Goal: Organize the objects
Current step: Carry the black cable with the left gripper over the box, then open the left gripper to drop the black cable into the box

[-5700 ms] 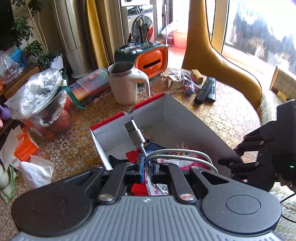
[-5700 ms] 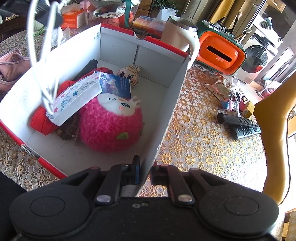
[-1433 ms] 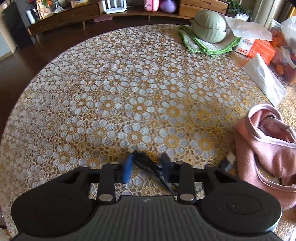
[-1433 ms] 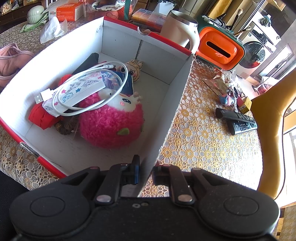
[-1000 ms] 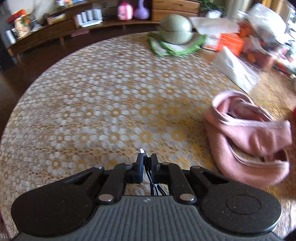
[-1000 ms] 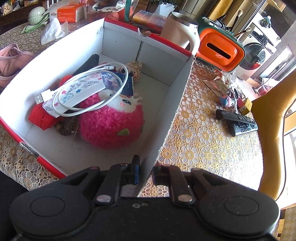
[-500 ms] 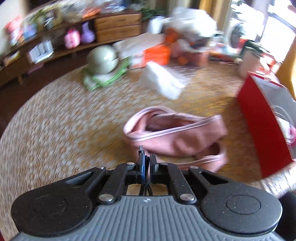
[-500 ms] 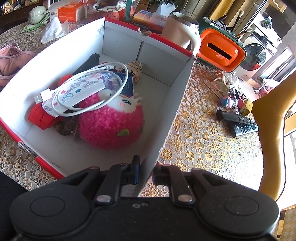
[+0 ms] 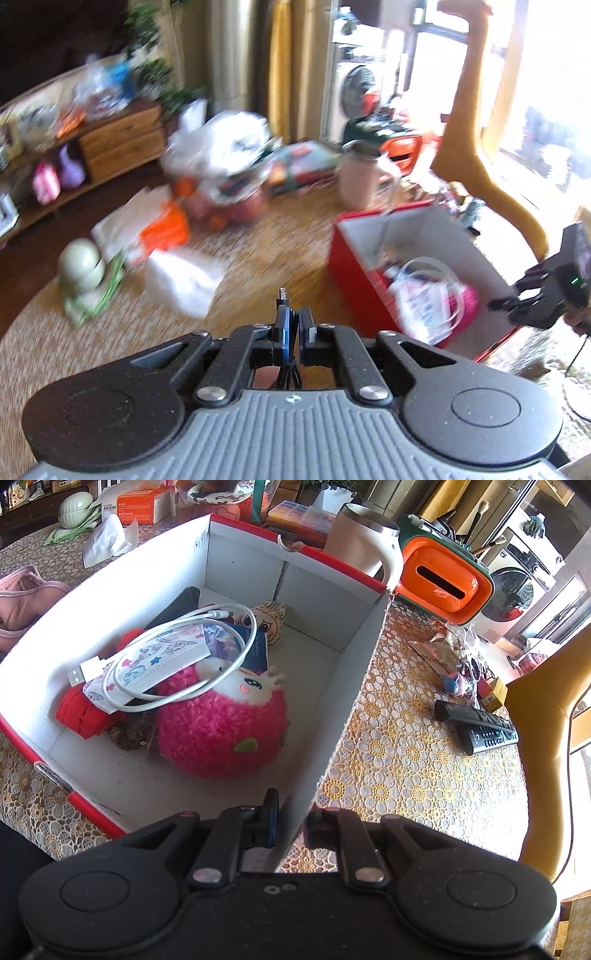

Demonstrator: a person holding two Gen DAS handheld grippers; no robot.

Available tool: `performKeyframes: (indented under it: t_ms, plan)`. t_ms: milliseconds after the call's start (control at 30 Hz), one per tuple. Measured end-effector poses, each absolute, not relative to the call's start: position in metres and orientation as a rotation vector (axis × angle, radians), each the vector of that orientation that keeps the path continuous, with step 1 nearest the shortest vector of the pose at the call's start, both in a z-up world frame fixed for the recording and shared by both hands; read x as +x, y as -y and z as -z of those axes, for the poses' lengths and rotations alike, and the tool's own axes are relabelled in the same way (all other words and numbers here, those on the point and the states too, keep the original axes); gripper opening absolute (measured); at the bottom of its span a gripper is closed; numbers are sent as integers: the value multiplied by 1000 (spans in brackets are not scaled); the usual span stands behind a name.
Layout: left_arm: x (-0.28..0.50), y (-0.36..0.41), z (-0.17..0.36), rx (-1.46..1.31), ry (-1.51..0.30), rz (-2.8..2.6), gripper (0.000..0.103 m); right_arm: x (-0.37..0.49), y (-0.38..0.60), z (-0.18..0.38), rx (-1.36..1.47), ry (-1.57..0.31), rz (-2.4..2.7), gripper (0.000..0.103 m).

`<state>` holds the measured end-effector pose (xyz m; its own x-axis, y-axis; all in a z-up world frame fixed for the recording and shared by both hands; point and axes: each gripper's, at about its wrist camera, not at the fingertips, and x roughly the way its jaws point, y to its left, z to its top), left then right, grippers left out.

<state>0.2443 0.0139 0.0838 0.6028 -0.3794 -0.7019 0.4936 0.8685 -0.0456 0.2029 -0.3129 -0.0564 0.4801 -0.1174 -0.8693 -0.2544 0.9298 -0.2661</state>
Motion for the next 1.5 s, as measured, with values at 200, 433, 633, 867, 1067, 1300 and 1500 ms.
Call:
performKeyframes:
  t_ms: [200, 433, 633, 867, 1067, 1300, 1500]
  plan:
    - [250, 51, -120, 217, -727, 634, 4, 204, 315, 57, -379, -1074, -93, 13]
    - [252, 131, -110, 277, -742, 770, 4, 205, 315, 58, -379, -1075, -97, 12]
    - [253, 187, -76, 342, -810, 839, 4, 205, 316, 58, -379, -1075, -99, 12]
    - [263, 216, -35, 416, -872, 807, 4, 205, 316, 58, -378, -1076, -101, 11]
    - [276, 224, -5, 428, -930, 763, 4, 205, 317, 58, -376, -1077, -103, 11]
    - [281, 229, 16, 414, -981, 755, 4, 205, 317, 58, -372, -1078, -105, 11]
    - [279, 233, 28, 425, -1003, 745, 6, 205, 317, 58, -367, -1078, -105, 11]
